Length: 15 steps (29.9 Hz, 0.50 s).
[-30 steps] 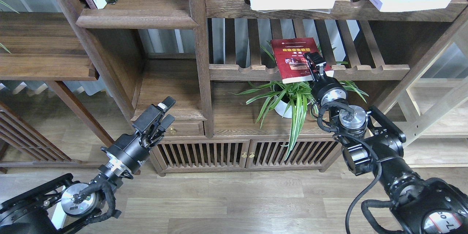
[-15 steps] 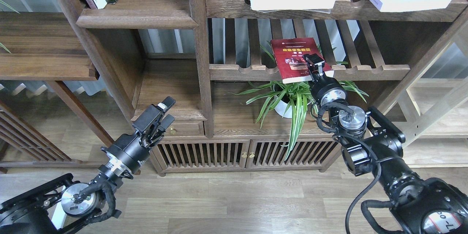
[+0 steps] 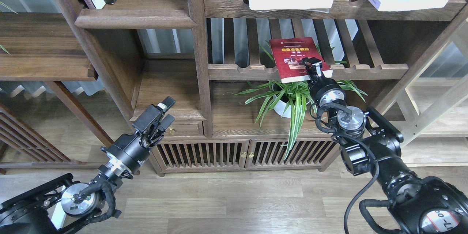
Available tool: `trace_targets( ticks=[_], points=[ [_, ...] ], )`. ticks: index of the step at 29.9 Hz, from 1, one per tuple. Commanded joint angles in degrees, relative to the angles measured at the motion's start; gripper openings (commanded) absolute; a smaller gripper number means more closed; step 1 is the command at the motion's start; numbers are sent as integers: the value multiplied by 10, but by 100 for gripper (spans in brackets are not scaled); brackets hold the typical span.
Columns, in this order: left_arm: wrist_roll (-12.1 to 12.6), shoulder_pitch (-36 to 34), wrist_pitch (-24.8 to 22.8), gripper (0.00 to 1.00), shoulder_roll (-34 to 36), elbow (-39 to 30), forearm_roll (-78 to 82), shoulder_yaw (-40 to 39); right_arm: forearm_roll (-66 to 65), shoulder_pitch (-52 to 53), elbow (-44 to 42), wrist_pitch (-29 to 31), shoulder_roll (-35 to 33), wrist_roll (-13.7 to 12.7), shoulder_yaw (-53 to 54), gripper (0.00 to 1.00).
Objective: Organize books on shelf
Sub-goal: 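Grasp the top edge of the red book with the right gripper, then tilt and pull the red book out toward the robot with the right gripper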
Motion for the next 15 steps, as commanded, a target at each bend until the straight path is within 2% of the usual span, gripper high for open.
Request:
trace_targets(
  ticks=[1, 9, 15],
  points=[
    [-2, 0, 0, 99, 1, 0, 0, 0, 0, 1, -2, 21, 2, 3, 1, 31],
    [-3, 0, 0, 99, 0, 6, 0, -1, 1, 2, -13, 37, 4, 4, 4, 25],
    [-3, 0, 0, 99, -2, 9, 0, -7, 4, -4, -12, 81, 3, 3, 5, 6]
  ],
)
